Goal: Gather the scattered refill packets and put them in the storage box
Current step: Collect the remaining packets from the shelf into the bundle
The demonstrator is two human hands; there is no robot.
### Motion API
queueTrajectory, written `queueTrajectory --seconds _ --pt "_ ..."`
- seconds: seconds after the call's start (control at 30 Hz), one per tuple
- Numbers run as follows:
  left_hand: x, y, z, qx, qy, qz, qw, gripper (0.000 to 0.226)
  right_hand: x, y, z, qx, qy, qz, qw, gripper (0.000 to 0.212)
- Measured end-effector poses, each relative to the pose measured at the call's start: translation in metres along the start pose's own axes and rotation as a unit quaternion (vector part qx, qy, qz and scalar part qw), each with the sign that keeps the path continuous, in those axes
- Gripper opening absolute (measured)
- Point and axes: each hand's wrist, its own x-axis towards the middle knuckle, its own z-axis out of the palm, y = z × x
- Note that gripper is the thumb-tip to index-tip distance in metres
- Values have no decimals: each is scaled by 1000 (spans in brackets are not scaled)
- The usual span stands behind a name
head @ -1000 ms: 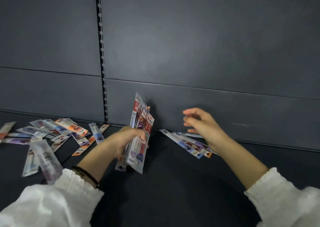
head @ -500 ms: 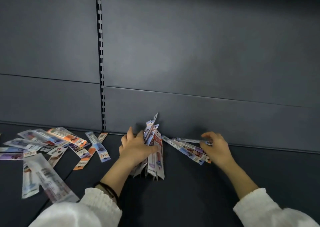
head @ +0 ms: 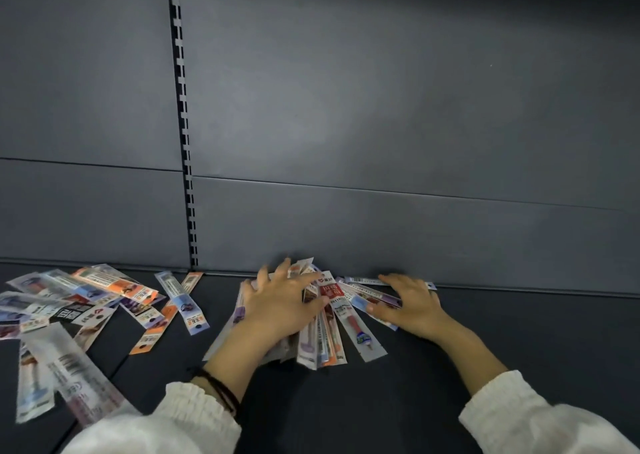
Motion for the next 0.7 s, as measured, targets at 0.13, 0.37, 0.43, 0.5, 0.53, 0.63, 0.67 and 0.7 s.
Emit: queueTrajectory --seconds 0.13,0.37,0.43,0.5,0.53,0.63,0.67,0.7 --pt "1 7 -6 -72 11 -29 997 68 1 9 -9 1 -5 41 999 80" --pt "0 25 -12 -143 131 53 980 51 -3 26 -33 -20 11 72 997 42" --pt "3 33 -8 -140 142 77 977 45 -2 28 -39 -26 4 67 997 27" --pt "7 42 -4 -126 131 104 978 44 -1 32 -43 -30 -13 48 998 22" --pt "9 47 -1 -118 123 114 979 44 0 34 -45 -28 -21 33 999 22" --pt "17 62 6 -118 105 139 978 44 0 41 -49 -43 -35 -7 998 24" --pt "19 66 9 -123 102 146 976 44 -1 43 -50 -55 -39 -16 998 24" --pt "20 70 12 -127 102 153 975 43 -1 45 -51 -63 -45 -19 997 25"
